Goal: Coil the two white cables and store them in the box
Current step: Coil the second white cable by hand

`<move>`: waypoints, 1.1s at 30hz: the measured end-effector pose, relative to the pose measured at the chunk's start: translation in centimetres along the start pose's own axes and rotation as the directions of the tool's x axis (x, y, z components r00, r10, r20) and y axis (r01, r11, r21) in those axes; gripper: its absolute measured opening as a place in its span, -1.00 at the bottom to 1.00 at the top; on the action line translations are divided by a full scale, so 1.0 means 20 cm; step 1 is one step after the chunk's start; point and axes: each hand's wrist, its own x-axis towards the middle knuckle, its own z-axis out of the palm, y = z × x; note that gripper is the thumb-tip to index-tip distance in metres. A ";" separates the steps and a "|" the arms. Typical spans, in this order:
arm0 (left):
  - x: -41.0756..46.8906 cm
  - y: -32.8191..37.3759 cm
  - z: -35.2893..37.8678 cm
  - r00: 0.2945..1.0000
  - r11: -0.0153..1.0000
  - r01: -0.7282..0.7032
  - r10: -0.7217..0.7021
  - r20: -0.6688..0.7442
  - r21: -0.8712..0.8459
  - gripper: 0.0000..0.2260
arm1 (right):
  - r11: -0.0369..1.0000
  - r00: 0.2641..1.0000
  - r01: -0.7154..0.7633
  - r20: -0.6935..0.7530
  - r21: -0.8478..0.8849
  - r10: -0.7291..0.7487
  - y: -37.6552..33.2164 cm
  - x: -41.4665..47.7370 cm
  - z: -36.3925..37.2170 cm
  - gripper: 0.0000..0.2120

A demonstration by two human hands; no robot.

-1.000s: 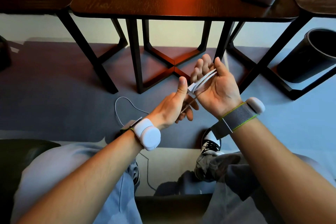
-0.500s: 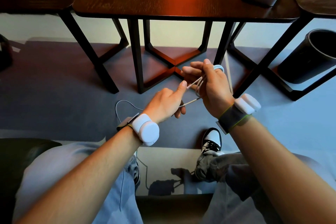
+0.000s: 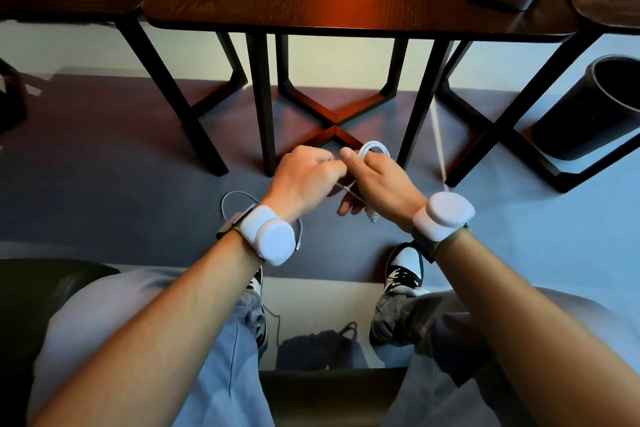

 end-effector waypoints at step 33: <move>-0.01 0.01 -0.02 0.897 0.871 -0.371 0.426 0.119 -0.322 -0.79 | 0.682 0.814 -0.352 0.569 0.641 -0.115 -0.05 -0.03 -0.13 -0.45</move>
